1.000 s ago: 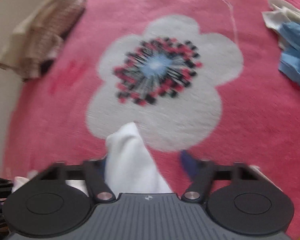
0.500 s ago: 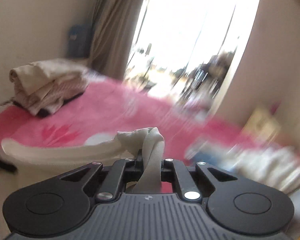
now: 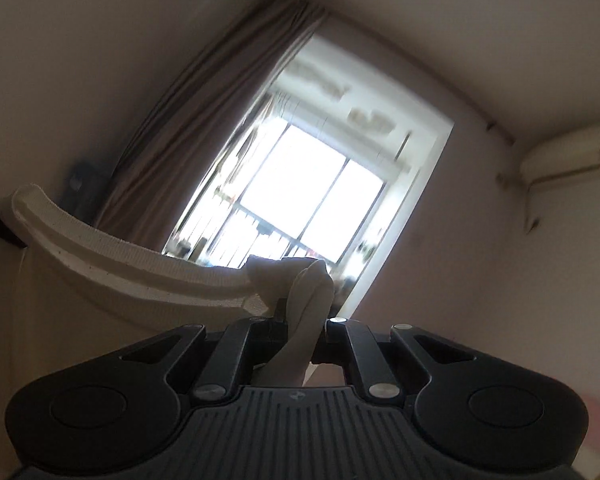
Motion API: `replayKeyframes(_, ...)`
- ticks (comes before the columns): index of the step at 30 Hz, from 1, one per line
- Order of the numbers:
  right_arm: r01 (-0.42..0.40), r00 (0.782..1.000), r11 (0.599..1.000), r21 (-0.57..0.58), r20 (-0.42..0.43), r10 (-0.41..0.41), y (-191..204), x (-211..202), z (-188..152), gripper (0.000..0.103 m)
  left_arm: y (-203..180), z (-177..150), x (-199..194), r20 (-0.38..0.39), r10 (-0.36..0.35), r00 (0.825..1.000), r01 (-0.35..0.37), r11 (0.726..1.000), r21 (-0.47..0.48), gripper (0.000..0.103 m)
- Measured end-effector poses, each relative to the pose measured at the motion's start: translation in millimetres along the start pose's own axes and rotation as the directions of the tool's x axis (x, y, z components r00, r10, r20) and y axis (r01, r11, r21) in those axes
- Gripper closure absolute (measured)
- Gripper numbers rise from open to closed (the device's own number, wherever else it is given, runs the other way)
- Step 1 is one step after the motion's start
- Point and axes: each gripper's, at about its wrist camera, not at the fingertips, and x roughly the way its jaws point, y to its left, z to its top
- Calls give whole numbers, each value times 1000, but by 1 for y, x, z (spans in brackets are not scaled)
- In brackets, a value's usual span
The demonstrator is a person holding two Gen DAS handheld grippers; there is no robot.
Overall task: Fold clothes
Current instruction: 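Raise the sweatshirt high with both tools and shake it out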
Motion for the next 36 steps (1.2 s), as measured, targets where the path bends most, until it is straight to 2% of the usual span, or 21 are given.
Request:
replayKeyframes(5,25,996,999,32,81,-28,-16,-4,31,94,-20,36,-12,79,16,997,-21,997,70,101)
replayKeyframes(8,31,991,998,58,131,-38,-25,-7,46,94,-26,54,-22,125,23,992,-33,996,80,101)
replayKeyframes(15,26,970,992,125,237,-55,-50,-28,79,94,-40,84,-51,231,30,972,-63,988,139,101)
replayKeyframes(23,-3,932,984,178,358,-62,-75,-59,113,94,-56,121,-80,356,9,934,-77,981,179,101)
replayKeyframes(29,-41,904,969,244,422,-69,-95,-75,127,94,-67,148,-98,429,-47,902,-26,986,164,101)
replayKeyframes(32,-49,910,965,259,410,-63,-97,-69,119,94,-70,146,-101,441,-62,895,-13,986,165,101)
replayKeyframes(36,-74,943,960,269,332,-20,-82,-41,89,94,-61,125,-82,390,-59,919,6,991,137,101)
